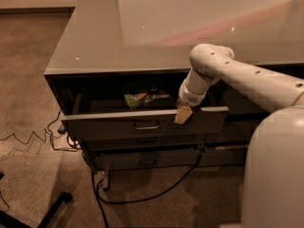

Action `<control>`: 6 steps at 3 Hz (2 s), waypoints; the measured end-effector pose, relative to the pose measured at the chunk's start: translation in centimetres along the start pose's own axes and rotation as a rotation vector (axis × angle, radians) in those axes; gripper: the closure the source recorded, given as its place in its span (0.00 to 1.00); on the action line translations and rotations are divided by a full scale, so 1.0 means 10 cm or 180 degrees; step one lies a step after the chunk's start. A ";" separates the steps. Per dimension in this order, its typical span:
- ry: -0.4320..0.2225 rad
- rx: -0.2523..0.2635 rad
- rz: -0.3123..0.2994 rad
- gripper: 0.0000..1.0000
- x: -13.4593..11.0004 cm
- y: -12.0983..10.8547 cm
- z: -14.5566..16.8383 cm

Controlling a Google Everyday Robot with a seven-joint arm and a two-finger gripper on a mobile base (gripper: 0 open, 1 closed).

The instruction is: Open top drawer

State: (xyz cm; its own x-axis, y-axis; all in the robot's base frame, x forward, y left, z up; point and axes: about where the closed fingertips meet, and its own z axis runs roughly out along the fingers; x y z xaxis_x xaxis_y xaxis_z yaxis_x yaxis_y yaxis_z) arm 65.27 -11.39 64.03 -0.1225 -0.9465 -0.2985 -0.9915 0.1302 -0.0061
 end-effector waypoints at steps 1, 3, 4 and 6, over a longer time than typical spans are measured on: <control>-0.0074 0.0008 0.0005 0.39 -0.02 0.07 -0.05; -0.0140 -0.0018 0.0103 0.00 0.07 0.51 -0.29; -0.0161 -0.0049 0.0232 0.00 0.18 0.90 -0.47; -0.0061 -0.0121 0.0279 0.00 0.37 1.23 -0.49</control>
Offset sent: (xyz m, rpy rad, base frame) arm -0.2225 -0.0499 0.0985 0.1123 0.0596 -0.1123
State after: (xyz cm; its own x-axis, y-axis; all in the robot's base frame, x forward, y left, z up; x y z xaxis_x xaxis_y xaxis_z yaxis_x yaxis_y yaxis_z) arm 52.45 -14.72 67.56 -0.2083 -0.9262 -0.3144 -0.9780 0.2007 0.0569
